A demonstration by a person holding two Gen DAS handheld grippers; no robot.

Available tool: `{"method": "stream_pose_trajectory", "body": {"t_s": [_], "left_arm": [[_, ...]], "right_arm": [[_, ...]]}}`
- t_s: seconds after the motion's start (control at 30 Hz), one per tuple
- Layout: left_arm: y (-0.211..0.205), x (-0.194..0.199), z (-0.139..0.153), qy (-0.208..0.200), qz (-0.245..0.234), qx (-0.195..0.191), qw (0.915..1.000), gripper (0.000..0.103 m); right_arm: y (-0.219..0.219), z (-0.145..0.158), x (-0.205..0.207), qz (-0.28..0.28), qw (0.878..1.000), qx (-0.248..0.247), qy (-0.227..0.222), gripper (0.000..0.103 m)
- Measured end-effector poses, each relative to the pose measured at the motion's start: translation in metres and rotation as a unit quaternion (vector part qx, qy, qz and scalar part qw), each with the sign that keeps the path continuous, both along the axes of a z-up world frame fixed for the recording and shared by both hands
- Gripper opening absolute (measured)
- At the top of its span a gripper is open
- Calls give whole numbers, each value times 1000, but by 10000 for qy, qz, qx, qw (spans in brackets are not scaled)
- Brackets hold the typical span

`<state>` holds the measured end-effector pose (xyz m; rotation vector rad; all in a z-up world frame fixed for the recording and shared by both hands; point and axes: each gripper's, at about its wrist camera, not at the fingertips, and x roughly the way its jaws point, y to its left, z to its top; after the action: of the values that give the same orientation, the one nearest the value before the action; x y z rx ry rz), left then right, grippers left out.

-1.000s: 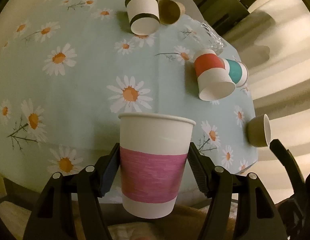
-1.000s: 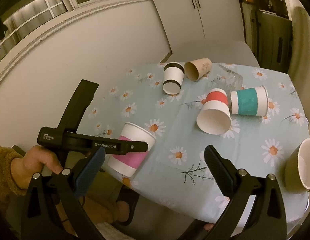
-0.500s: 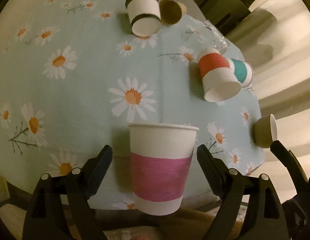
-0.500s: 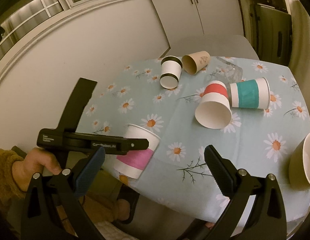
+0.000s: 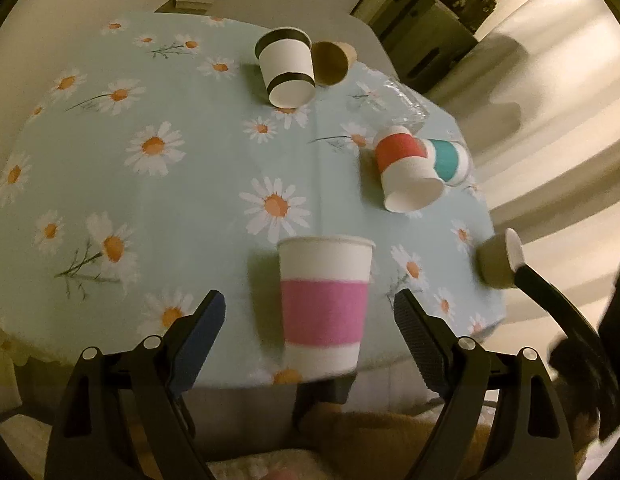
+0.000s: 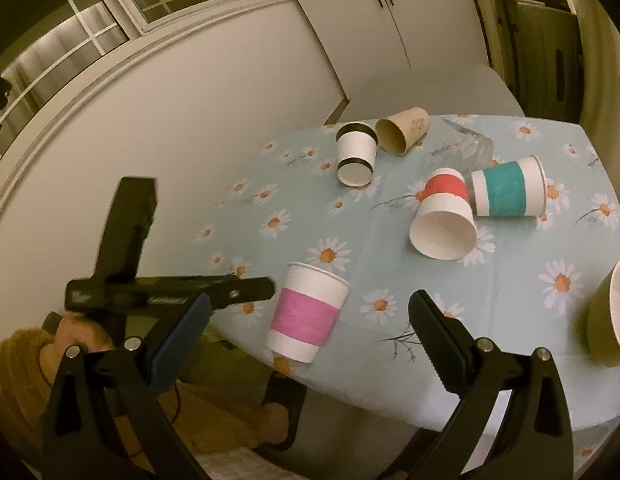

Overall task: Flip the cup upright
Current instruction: 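Rotate the held pink-banded cup with the right gripper until its rim faces up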

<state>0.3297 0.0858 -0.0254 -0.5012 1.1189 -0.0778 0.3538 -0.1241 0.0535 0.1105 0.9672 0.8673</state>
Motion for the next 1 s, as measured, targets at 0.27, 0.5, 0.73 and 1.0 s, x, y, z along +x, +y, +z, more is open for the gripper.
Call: {"method": "stream_pose_trajectory", "body": {"t_s": [0.27, 0.5, 0.73, 1.0], "left_arm": [[17, -51, 15, -334, -76, -83, 9994, 84], [38, -85, 19, -585, -110, -109, 9982, 84], [61, -104, 3, -643, -30, -418, 9971, 84], [66, -112, -14, -757, -195, -621, 9950, 84]], "right_arm": [[25, -8, 4, -57, 9975, -126, 696, 99], [45, -47, 18, -306, 9854, -200, 1662, 98], [74, -79, 29, -426, 9798, -692, 1830, 93], [94, -102, 42, -574, 9733, -1079, 1943, 88]]}}
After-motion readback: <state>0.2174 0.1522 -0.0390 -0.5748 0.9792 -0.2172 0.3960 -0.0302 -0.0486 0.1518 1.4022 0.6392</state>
